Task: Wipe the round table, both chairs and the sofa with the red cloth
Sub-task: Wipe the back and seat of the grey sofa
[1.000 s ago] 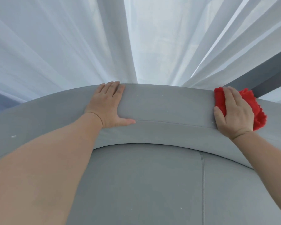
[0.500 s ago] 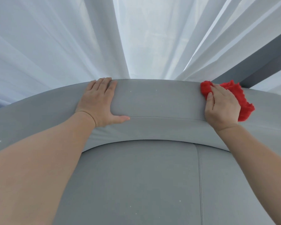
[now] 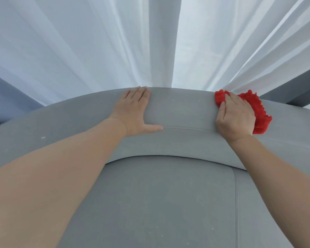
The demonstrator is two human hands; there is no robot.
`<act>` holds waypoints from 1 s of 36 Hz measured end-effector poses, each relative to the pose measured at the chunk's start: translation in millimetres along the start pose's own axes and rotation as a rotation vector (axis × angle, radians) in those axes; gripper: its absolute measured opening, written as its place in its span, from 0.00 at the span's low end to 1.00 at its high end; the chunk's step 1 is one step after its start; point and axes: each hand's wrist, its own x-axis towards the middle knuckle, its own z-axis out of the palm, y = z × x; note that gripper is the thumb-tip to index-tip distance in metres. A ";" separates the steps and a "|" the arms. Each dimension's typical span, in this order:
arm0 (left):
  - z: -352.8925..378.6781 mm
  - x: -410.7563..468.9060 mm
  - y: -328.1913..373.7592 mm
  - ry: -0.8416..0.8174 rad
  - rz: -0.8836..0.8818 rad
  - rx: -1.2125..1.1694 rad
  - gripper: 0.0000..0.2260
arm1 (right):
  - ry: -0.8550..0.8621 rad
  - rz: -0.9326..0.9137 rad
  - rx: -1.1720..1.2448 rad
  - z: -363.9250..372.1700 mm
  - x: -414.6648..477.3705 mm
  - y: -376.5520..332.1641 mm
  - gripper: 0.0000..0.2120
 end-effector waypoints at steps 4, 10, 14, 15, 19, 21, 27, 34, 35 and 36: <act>-6.1 -39.0 -38.6 0.098 -0.052 -0.011 0.52 | -0.002 0.026 -0.007 -1.4 -0.4 -1.4 0.26; -16.3 -83.8 -86.7 0.085 -0.161 0.034 0.52 | -0.019 0.053 -0.031 -3.1 1.1 -9.4 0.28; -14.2 -101.7 -101.6 0.020 -0.269 0.076 0.54 | 0.003 0.000 0.003 3.1 0.2 -36.4 0.25; -13.2 -107.4 -104.6 0.031 -0.274 0.078 0.54 | 0.012 -0.013 0.013 5.0 1.0 -44.3 0.25; -12.0 -136.3 -121.7 0.143 -0.299 0.024 0.49 | 0.007 -0.018 0.015 9.8 4.4 -59.2 0.26; -13.3 -152.0 -135.4 0.165 -0.329 0.022 0.47 | 0.016 -0.022 0.008 10.9 4.6 -60.0 0.28; -11.6 -193.5 -174.6 0.091 -0.437 0.093 0.51 | 0.015 -0.025 -0.005 12.8 4.3 -66.6 0.29; 9.7 -208.2 -195.8 -0.047 -0.555 0.137 0.58 | 0.040 -0.059 0.019 22.4 6.2 -97.6 0.26; 11.9 -207.5 -198.4 -0.043 -0.552 0.121 0.58 | 0.040 -0.054 0.014 22.9 5.8 -98.1 0.27; 14.2 -207.0 -200.9 -0.032 -0.547 0.107 0.58 | 0.041 -0.052 0.010 23.3 5.6 -98.1 0.27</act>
